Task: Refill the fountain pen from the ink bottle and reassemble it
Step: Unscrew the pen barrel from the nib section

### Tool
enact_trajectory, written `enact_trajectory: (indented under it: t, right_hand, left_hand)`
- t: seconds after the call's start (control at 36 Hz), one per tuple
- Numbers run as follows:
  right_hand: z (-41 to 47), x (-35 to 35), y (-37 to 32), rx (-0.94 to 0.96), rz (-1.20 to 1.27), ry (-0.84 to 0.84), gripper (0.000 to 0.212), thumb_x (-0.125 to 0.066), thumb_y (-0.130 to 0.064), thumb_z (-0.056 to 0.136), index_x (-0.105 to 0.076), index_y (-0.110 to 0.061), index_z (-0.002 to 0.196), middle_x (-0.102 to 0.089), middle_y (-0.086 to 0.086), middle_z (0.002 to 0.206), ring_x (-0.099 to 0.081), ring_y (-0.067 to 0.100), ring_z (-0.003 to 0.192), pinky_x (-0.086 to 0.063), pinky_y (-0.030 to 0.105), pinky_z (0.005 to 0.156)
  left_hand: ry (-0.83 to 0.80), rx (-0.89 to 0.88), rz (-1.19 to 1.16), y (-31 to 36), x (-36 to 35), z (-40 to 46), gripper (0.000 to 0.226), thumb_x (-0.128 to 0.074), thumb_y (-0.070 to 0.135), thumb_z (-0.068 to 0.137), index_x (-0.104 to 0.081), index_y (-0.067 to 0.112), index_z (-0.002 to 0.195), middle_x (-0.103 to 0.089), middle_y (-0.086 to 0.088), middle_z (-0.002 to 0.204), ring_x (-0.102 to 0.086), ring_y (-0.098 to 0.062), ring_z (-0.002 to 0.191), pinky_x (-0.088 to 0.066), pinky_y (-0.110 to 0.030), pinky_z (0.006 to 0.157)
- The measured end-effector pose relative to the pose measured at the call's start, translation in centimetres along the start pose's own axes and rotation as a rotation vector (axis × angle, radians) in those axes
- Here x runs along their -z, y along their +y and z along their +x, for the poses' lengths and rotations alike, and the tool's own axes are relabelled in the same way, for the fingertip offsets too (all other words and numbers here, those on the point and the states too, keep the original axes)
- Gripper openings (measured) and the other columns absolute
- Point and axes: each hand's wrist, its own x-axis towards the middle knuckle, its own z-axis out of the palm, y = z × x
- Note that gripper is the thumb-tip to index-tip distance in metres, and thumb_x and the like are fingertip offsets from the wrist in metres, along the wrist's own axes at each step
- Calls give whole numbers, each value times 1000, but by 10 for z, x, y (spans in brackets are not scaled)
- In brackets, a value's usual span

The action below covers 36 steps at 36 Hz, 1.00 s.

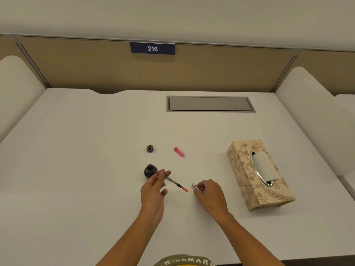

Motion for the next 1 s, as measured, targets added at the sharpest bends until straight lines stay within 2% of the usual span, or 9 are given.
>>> enact_trajectory:
  t: [0.28,0.61,0.69,0.81,0.89,1.0]
  right_hand:
    - [-4,-3,4,17,9,-19,34,-66,-35,91,-63,-20,121,-59,-5,114,-55,10,102,-48,21,85]
    - [-5,-1,9,46,-12,-60,41,-67,-36,89,-61,-19,125,-56,-4,117,-56,12,105,-44,20,82]
    - [-4,0,10,58,-18,-37,37,-67,-37,88,-61,-21,121,-58,-5,112,-57,12,101,-47,24,80]
    - [-1,0,14,78,-40,-11,23,-65,-32,91,-62,-20,111,-65,-6,98,-60,11,84,-46,24,69]
    - [4,0,13,87,-68,-11,17,-63,-31,93,-67,-18,102,-68,-4,96,-62,12,81,-50,24,69]
    - [8,2,9,82,-94,-16,18,-62,-34,93,-67,-17,99,-66,-2,95,-61,13,79,-50,25,68]
  left_hand:
    - [7,7,23,-3,5,-3,27,-64,29,91,-71,14,113,-76,-1,109,-42,-18,91,-37,-34,75]
    - [40,35,60,-11,15,-11,24,-64,31,92,-73,16,108,-76,6,103,-44,-17,89,-38,-33,75]
    - [53,38,87,-13,17,-14,28,-64,32,92,-73,13,111,-76,7,102,-44,-18,91,-38,-33,76]
    - [86,40,81,-15,18,-23,27,-64,32,92,-73,14,109,-76,5,104,-44,-18,91,-38,-34,76]
    - [115,36,81,-16,19,-29,26,-64,32,92,-74,15,108,-76,4,106,-44,-19,92,-39,-34,77]
    - [129,29,72,-16,20,-33,25,-64,32,92,-75,15,105,-76,4,106,-44,-19,92,-38,-35,78]
